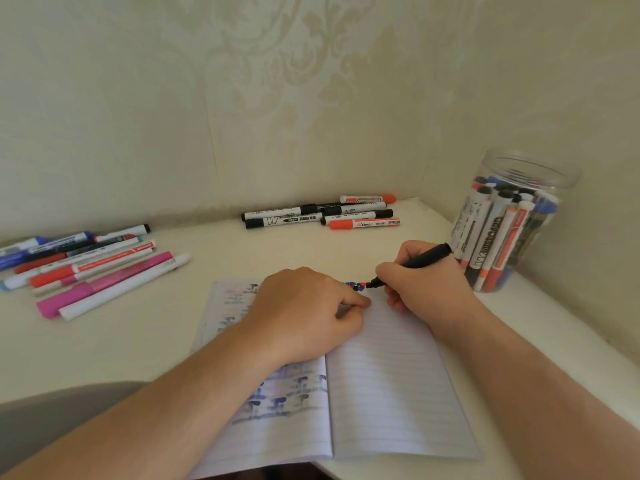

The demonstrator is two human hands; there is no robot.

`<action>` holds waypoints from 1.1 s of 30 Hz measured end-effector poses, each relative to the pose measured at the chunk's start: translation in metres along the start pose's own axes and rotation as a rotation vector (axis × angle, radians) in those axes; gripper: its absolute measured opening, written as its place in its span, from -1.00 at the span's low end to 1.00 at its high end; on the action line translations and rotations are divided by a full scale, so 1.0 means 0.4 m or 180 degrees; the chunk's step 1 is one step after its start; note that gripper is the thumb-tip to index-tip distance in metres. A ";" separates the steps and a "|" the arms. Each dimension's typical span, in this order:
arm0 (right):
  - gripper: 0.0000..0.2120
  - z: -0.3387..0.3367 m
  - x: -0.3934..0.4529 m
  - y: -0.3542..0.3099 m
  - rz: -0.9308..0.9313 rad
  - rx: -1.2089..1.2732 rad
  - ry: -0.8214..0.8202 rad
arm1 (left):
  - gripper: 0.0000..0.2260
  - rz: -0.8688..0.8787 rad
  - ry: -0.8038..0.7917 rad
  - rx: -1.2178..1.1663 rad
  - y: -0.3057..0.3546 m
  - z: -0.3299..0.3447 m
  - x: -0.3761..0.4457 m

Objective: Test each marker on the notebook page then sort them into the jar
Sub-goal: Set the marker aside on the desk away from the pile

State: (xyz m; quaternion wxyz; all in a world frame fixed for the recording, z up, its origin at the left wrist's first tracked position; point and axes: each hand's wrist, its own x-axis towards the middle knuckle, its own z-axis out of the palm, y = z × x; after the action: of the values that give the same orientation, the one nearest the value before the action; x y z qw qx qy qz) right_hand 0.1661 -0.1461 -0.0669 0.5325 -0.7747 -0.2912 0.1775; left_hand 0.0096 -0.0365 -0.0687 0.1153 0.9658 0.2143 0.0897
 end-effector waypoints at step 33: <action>-0.77 0.002 0.000 0.000 -0.0064 -0.0060 -0.0054 | -0.69 -0.0037 0.0071 -0.0074 0.000 0.005 -0.003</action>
State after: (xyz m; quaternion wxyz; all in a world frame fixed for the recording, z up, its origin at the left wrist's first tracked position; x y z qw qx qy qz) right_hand 0.1655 -0.1454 -0.0671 0.5245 -0.7752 -0.3051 0.1760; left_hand 0.0089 -0.0374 -0.0707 0.1247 0.9620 0.2202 0.1023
